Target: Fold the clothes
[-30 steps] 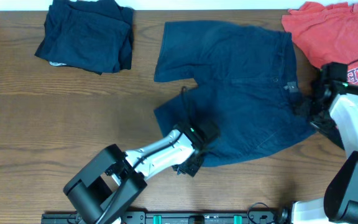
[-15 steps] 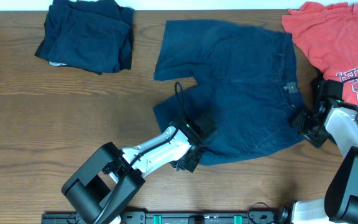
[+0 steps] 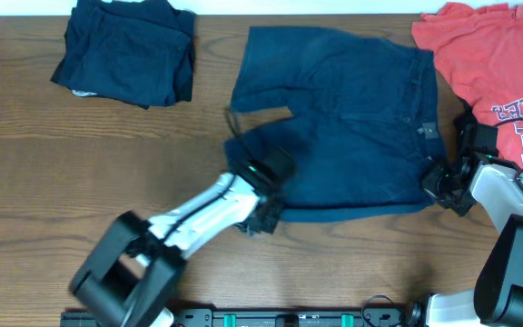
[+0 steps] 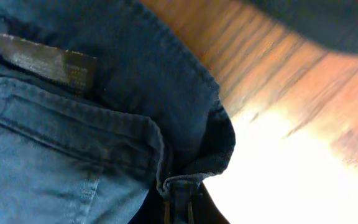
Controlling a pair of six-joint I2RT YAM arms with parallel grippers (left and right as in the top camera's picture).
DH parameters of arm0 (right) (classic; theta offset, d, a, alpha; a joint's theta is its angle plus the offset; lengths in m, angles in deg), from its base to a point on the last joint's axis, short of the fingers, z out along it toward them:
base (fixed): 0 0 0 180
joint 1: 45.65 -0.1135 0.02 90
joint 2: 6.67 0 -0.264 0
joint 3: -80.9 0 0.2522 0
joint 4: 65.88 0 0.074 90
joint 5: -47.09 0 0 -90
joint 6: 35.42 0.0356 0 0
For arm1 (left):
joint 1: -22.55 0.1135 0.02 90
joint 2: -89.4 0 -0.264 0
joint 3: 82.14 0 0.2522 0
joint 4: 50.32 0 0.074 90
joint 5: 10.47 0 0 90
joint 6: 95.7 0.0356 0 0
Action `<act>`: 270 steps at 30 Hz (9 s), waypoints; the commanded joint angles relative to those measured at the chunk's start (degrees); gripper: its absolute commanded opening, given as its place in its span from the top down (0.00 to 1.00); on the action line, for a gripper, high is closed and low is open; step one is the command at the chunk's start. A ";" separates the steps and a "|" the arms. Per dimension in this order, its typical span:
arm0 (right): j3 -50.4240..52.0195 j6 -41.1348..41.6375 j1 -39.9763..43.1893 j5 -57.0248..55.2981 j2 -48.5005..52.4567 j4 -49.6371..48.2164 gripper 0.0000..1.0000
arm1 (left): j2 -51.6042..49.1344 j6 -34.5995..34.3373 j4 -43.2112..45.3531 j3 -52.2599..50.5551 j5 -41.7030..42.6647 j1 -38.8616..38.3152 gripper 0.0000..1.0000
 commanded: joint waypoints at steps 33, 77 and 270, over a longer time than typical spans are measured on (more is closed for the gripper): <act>-9.66 -3.76 0.24 4.83 -35.19 32.76 0.99 | 42.88 -11.41 -11.32 3.04 -19.02 11.13 0.94; -9.70 -6.10 -7.61 4.42 0.66 -35.39 0.99 | -1.36 9.35 64.83 3.06 -30.34 14.12 0.94; -8.37 -20.09 4.61 18.16 11.80 -12.26 0.67 | -20.92 23.19 25.31 16.44 25.27 26.93 0.94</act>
